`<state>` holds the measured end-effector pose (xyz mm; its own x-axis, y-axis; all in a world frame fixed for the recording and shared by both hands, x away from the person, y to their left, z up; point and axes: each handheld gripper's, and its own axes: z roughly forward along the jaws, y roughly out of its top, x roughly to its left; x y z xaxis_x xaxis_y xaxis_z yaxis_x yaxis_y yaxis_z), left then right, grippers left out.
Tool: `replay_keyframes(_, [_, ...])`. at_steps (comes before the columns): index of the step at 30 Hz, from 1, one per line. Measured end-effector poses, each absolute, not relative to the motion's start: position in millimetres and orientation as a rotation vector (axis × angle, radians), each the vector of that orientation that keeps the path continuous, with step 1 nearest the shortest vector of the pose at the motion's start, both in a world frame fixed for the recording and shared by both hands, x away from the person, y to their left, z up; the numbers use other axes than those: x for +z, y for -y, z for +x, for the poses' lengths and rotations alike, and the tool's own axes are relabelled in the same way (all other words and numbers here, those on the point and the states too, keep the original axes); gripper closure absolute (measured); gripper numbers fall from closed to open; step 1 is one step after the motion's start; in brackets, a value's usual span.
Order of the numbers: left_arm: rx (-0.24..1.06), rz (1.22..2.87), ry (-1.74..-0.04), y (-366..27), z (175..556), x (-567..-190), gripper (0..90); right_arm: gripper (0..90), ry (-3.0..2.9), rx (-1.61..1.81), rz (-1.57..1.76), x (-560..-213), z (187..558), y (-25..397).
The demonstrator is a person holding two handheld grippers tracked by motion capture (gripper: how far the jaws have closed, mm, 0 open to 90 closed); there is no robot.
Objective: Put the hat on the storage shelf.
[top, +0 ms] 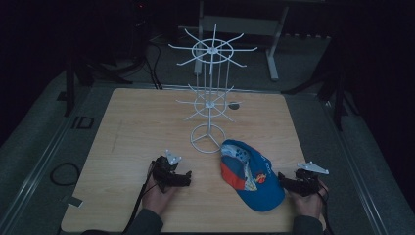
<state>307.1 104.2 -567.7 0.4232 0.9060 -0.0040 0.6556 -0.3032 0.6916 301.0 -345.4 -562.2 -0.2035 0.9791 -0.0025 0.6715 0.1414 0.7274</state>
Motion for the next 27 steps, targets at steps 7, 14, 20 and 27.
replay_keyframes(7, [0.523,2.061,-1.315,-104,307,-568,2.6,24.9,-1.983,0.814,1.576,-557,303,345])
replay_keyframes(14, [0.524,2.061,-1.316,-104,307,-568,2.6,32.5,-2.092,0.832,1.478,-538,298,332])
replay_keyframes(20, [0.524,2.06,-1.318,-104,307,-568,2.6,33.5,-2.141,0.785,1.376,-518,292,317])
replay_keyframes(27, [0.525,2.058,-1.32,-104,307,-568,2.6,31.0,-2.167,0.862,1.349,-499,291,307])
